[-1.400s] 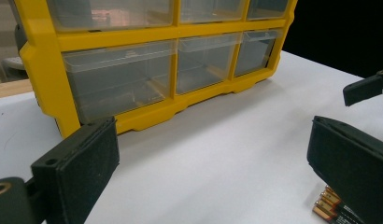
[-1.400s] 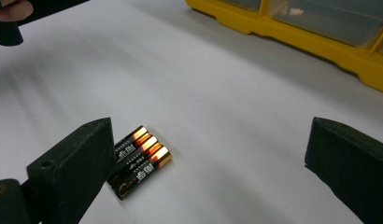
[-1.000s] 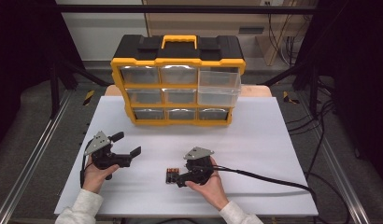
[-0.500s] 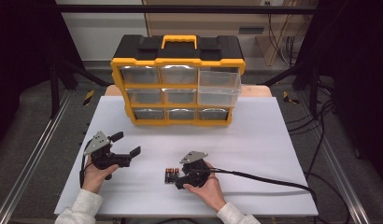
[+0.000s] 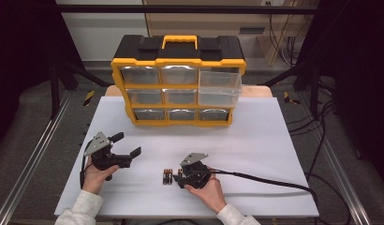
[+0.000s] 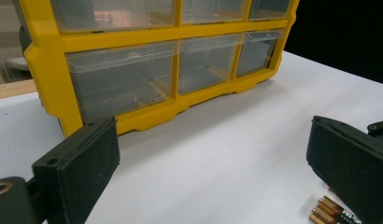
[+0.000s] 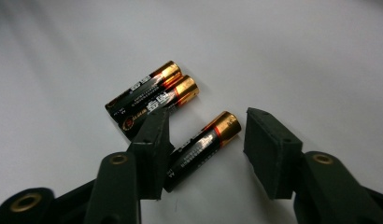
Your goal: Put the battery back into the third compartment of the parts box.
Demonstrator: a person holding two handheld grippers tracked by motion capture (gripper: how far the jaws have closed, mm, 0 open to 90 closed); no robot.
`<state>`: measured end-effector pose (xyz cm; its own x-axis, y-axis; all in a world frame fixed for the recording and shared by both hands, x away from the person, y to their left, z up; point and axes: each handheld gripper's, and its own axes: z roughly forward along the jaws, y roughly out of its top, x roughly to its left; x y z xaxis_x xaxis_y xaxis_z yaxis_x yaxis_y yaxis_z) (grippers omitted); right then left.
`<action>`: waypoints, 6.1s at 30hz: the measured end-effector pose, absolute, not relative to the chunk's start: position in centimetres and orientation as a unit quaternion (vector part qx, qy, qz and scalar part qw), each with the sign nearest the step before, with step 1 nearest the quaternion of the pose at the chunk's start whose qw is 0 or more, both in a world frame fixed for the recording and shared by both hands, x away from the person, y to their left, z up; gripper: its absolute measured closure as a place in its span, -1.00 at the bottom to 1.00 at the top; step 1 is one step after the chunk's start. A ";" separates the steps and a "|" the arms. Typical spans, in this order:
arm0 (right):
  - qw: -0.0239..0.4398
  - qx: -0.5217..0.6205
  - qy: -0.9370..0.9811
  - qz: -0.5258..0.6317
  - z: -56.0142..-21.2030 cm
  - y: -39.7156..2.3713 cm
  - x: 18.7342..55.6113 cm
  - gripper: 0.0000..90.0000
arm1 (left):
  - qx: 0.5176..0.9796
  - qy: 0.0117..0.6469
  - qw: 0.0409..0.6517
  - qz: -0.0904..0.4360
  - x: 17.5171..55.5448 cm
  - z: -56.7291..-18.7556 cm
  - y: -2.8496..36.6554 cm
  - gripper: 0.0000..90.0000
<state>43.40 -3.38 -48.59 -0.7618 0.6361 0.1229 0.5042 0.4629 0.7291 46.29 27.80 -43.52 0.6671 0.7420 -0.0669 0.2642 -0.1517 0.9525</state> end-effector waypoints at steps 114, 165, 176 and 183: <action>0.260 0.382 0.717 0.522 -21.0 -15.8 50.9 0.72 | 0.727 0.345 0.552 0.216 46.3 -43.6 27.8 -0.96; 0.294 0.376 0.675 0.563 -24.2 -17.8 48.8 -0.61 | 0.727 0.346 0.552 0.218 46.2 -43.5 27.8 -0.95; 0.275 0.374 0.670 0.579 -27.8 -17.6 45.3 -0.88 | 0.726 0.346 0.554 0.217 46.2 -43.5 27.8 -0.96; 0.253 0.379 0.682 0.572 -31.1 -16.9 44.5 -0.90 | 0.726 0.346 0.553 0.217 46.2 -43.5 27.8 -0.96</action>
<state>44.46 -16.95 -31.11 -0.5852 0.8060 0.0891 0.2282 0.0583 0.9719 46.17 27.76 -43.49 0.6659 0.7430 -0.0671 0.2621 -0.1488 0.9535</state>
